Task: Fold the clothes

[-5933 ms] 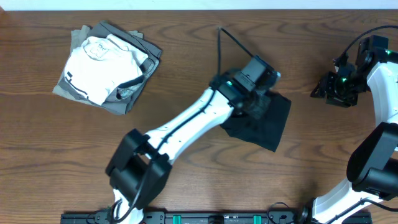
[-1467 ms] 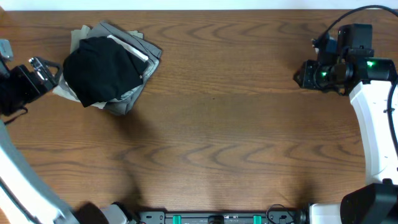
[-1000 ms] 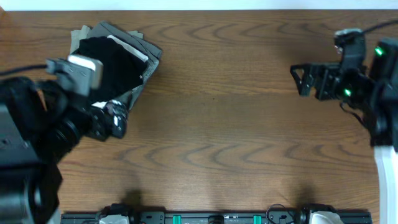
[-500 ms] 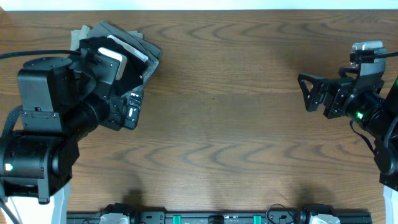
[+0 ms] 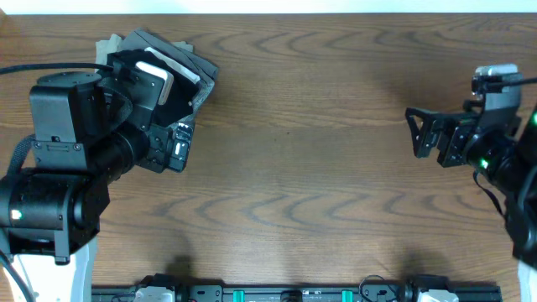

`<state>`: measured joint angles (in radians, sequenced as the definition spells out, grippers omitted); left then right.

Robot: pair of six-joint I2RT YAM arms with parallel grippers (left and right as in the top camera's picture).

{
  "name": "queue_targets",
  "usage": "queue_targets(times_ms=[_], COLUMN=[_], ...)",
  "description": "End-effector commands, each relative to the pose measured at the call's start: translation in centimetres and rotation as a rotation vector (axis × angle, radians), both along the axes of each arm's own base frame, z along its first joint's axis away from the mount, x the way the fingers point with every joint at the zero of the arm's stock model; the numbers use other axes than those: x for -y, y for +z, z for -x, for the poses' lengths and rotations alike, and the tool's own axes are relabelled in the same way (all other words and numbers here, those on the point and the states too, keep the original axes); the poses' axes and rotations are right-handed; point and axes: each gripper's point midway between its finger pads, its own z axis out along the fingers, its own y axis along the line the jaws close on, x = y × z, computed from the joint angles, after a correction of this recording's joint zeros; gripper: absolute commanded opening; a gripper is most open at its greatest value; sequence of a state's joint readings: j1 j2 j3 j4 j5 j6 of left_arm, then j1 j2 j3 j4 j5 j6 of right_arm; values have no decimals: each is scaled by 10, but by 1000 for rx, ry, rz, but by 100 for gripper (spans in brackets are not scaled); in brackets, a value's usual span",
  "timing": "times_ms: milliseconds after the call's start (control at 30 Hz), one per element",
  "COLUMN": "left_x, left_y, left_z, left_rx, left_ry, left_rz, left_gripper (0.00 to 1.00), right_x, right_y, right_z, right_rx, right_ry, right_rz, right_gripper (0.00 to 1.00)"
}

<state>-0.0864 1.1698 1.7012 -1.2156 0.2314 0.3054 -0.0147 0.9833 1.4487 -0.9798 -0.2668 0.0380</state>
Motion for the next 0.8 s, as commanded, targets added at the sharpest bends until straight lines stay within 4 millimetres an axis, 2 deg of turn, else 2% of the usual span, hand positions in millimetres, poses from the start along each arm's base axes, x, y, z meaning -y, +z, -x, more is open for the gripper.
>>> queue_targets(times_ms=[0,100,167,233,367,500,767], left_x=[0,0,0,0,0,0,0], left_y=[-3,-2,-3,-2,-2,-3,-3], left_z=[0,0,0,0,0,0,0], left_rx=[-5,-5,-5,-5,-5,-5,-5], left_ry=[-6,-6,-6,-6,-6,-6,-6], left_rz=[-14,-15,-15,-15,-15,-15,-15], left_gripper=[98,98,98,98,98,98,98], right_x=[16,14,15,16,17,15,14], right_y=[21,26,17,-4,-60,-100,-157], right_z=[19,36,47,57,73,74,53], right_rx=[148,276,327,338,313,339,420], right_ry=[-79,-63,-61,-66,-64,-62,-104], right_rz=[127,166,177,176,177,158,43], right_gripper=[99,99,99,99,99,99,99])
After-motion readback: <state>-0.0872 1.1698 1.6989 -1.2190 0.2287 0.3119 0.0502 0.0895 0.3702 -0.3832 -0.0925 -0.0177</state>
